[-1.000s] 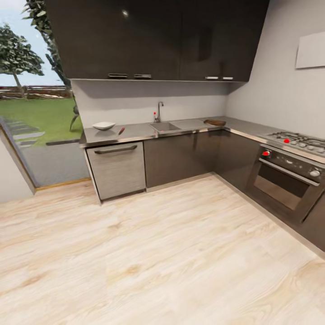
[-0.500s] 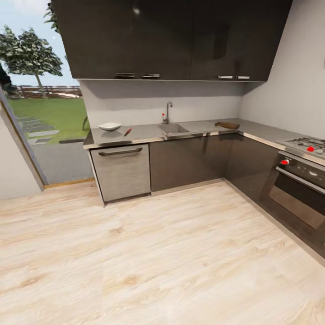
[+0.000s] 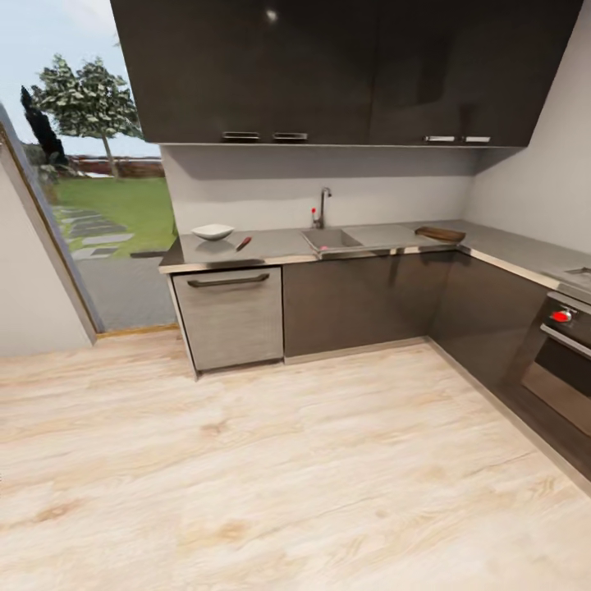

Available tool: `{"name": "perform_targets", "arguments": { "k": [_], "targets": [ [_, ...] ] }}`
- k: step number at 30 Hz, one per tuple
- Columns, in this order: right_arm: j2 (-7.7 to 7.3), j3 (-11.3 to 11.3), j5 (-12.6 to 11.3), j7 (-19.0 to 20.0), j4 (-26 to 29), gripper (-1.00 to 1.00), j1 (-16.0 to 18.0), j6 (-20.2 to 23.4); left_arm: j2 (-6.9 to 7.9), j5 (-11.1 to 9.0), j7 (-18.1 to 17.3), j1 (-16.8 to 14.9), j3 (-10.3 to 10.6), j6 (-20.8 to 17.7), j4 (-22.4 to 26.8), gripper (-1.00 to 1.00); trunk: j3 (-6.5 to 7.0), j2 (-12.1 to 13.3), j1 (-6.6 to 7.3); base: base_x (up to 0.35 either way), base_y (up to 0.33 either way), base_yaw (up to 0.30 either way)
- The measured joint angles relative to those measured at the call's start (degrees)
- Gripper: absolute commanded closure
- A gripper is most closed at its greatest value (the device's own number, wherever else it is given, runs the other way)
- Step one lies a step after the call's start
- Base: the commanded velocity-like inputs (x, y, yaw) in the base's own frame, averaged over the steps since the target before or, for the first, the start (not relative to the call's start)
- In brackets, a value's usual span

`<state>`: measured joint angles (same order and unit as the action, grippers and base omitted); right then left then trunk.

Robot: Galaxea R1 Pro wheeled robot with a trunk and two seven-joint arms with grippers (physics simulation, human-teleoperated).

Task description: In the kitchen, take the Vidalia onion out of the sink, dice it on the chopping board with the paring knife, put the diced onion into the bowl on the countertop, then place both the paring knife and the chopping board into the sink.

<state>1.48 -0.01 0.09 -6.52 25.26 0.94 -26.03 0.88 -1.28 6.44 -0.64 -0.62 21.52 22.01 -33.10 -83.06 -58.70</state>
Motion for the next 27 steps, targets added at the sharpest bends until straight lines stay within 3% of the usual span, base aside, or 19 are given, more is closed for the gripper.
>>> {"name": "perform_targets", "arguments": {
  "k": [27],
  "targets": [
    [0.0, 0.0, 0.1, 0.0, 0.0, -1.0, 0.0, 0.0, 0.0, 0.0, 0.0, 0.0, 0.0, 0.0, 0.0, -1.0, 0.0, 0.0, 0.0, 0.262, -0.144, 0.174]
  ]
}}
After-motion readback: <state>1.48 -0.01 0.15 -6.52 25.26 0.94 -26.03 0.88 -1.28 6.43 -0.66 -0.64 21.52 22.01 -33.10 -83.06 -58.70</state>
